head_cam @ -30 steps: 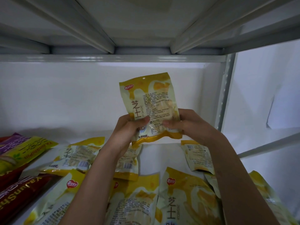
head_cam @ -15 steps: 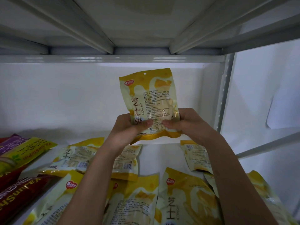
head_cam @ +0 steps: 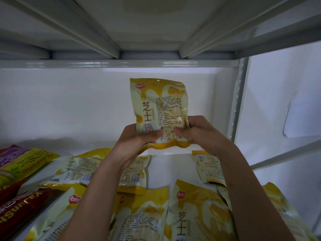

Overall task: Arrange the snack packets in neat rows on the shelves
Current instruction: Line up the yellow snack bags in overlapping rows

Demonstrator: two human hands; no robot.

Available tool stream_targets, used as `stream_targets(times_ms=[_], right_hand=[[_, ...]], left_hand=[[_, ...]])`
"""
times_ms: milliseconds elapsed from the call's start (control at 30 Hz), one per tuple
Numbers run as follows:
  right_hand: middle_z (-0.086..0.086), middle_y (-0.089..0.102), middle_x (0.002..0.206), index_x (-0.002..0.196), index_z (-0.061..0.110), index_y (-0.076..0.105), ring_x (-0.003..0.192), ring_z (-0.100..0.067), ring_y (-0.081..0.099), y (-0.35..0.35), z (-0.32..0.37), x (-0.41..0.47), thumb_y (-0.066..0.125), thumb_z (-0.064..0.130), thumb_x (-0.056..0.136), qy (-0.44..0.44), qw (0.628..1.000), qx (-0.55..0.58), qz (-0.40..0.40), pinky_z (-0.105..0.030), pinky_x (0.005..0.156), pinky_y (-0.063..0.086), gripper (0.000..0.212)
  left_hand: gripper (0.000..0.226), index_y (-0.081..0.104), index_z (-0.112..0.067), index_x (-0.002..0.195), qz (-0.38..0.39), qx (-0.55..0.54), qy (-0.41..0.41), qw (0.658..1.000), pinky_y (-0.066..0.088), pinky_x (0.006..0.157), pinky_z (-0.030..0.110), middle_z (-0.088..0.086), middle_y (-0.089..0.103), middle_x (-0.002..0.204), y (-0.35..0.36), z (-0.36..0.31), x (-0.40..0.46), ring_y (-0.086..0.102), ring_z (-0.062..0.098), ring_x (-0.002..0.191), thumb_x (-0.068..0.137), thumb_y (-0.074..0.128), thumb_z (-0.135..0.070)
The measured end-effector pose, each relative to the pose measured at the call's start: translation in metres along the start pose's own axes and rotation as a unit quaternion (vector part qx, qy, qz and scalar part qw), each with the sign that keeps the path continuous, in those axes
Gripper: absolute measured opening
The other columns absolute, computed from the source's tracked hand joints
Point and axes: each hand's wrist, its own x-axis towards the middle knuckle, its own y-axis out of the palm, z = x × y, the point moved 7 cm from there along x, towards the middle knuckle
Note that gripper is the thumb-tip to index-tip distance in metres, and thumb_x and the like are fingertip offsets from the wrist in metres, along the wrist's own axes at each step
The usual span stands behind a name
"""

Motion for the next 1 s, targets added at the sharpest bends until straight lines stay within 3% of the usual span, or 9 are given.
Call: stream_targets(times_ms=[167, 267, 400, 533, 700, 867, 1000], right_hand=[[-0.002, 0.078, 0.117, 0.122, 0.015, 0.074, 0.108, -0.022, 0.075, 0.0, 0.003, -0.002, 0.074, 0.009, 0.093, -0.009, 0.998, 0.061, 0.008, -0.039, 0.089, 0.062, 0.03], [-0.008, 0.078, 0.117, 0.123, 0.009, 0.074, 0.109, -0.028, 0.075, -0.002, 0.003, -0.002, 0.075, 0.003, 0.09, -0.021, 0.997, 0.075, -0.014, -0.049, 0.095, 0.06, 0.034], [-0.01, 0.078, 0.115, 0.12, 0.004, 0.073, 0.106, -0.029, 0.076, -0.002, 0.002, -0.002, 0.078, -0.001, 0.085, -0.015, 0.994, 0.105, -0.011, -0.041, 0.086, 0.064, 0.036], [-0.012, 0.077, 0.119, 0.123, 0.003, 0.07, 0.109, -0.03, 0.075, 0.003, 0.005, -0.004, 0.081, 0.007, 0.077, 0.005, 0.987, 0.156, 0.027, -0.038, 0.085, 0.063, 0.048], [-0.008, 0.079, 0.115, 0.123, 0.007, 0.071, 0.104, -0.027, 0.077, 0.001, 0.001, -0.004, 0.087, 0.016, 0.07, 0.029, 0.992, 0.125, 0.002, -0.04, 0.085, 0.063, 0.056], [-0.009, 0.08, 0.109, 0.116, 0.003, 0.075, 0.1, -0.027, 0.078, -0.006, -0.005, 0.001, 0.084, 0.006, 0.08, 0.036, 0.994, 0.092, -0.052, -0.042, 0.081, 0.064, 0.037], [-0.008, 0.08, 0.105, 0.114, 0.003, 0.077, 0.092, -0.02, 0.079, -0.005, -0.005, 0.003, 0.078, 0.001, 0.087, 0.017, 0.995, 0.067, -0.068, -0.03, 0.07, 0.064, 0.027]], left_hand=[[0.036, 0.067, -0.009, 0.132, 0.012, 0.012, -0.001, 1.0, 0.056, 0.104, 0.04, 0.004, 0.077, 0.122, 0.0, 0.003, 0.001, 0.074, 0.022, 0.113, 0.096, 0.069, -0.003], [0.035, 0.067, -0.011, 0.132, 0.033, 0.015, -0.009, 0.999, 0.054, 0.105, 0.038, 0.003, 0.077, 0.123, 0.004, 0.003, 0.0, 0.073, 0.021, 0.115, 0.098, 0.066, -0.001], [0.036, 0.069, -0.01, 0.128, 0.034, -0.001, -0.006, 0.999, 0.056, 0.102, 0.037, 0.005, 0.077, 0.121, 0.004, 0.001, -0.001, 0.073, 0.023, 0.114, 0.092, 0.071, -0.002], [0.048, 0.069, -0.005, 0.127, 0.036, -0.034, 0.0, 0.999, 0.061, 0.093, 0.029, 0.007, 0.077, 0.121, 0.002, -0.003, -0.001, 0.075, 0.023, 0.112, 0.08, 0.077, -0.01], [0.035, 0.071, -0.004, 0.125, 0.007, -0.017, -0.009, 1.0, 0.06, 0.097, 0.035, 0.008, 0.078, 0.117, -0.002, 0.003, 0.001, 0.075, 0.026, 0.11, 0.09, 0.074, -0.002], [0.046, 0.069, -0.006, 0.127, 0.007, -0.031, -0.019, 0.999, 0.061, 0.094, 0.033, 0.007, 0.078, 0.119, -0.001, 0.005, 0.002, 0.075, 0.025, 0.111, 0.082, 0.08, -0.007], [0.049, 0.068, -0.01, 0.129, 0.02, -0.066, -0.072, 0.995, 0.053, 0.108, 0.04, 0.006, 0.077, 0.121, 0.003, 0.014, 0.001, 0.073, 0.023, 0.116, 0.083, 0.079, -0.019]])
